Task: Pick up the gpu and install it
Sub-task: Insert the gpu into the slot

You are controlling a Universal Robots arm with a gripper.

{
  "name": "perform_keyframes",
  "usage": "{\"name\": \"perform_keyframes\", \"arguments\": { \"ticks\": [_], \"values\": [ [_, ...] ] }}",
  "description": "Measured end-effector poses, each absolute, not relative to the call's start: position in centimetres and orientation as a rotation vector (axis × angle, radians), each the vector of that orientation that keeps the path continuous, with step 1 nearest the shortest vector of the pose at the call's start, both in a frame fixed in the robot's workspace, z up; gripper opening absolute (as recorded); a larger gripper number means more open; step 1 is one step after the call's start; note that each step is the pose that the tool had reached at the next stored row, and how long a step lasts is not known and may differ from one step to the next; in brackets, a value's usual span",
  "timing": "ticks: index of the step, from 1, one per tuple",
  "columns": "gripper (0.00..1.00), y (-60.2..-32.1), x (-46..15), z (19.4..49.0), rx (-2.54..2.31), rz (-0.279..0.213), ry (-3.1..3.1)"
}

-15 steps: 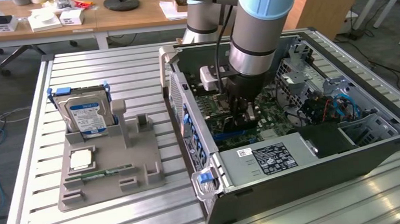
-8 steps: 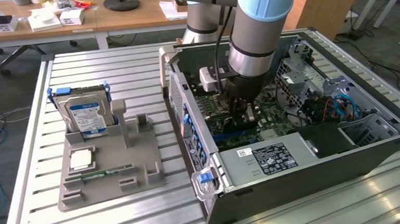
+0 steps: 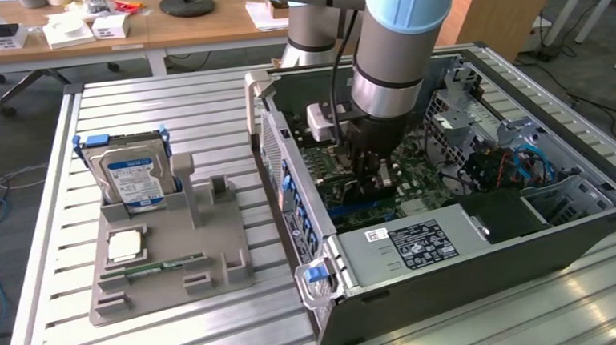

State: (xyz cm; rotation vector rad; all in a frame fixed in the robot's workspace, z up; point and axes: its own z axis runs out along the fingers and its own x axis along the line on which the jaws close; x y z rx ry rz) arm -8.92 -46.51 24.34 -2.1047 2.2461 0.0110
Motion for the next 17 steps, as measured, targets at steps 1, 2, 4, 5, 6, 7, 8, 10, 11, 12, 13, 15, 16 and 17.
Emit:
{"name": "perform_keyframes", "arguments": {
  "ticks": [1, 2, 4, 5, 6, 7, 8, 10, 11, 12, 13, 15, 16, 17],
  "values": [
    [0.26, -46.51, -8.94, 24.3, -2.105, 0.011, 2.246],
    [0.26, -46.51, -8.96, 24.25, -2.105, 0.011, 2.246],
    [0.26, -46.51, -8.99, 24.19, -2.105, 0.011, 2.246],
    [0.26, -46.51, -9.0, 24.19, -2.105, 0.011, 2.246],
    [0.26, -46.5, -9.01, 24.17, -2.105, 0.011, 2.246],
    [0.26, -46.5, -9.01, 24.17, -2.105, 0.011, 2.246],
    [0.26, -46.5, -9.01, 24.17, -2.105, 0.011, 2.246],
    [0.26, -46.5, -9.01, 24.16, -2.105, 0.011, 2.246],
    [0.26, -46.5, -9.01, 24.15, -2.105, 0.011, 2.246],
    [0.26, -46.5, -9.01, 24.14, -2.105, 0.011, 2.246],
    [0.26, -46.51, -9.01, 24.14, -2.105, 0.011, 2.246],
    [0.26, -46.5, -9.01, 24.13, -2.105, 0.011, 2.246],
    [0.26, -46.51, -9.01, 24.12, -2.105, 0.011, 2.246],
    [0.26, -46.51, -9.01, 24.1, -2.105, 0.011, 2.246]
  ]
}}
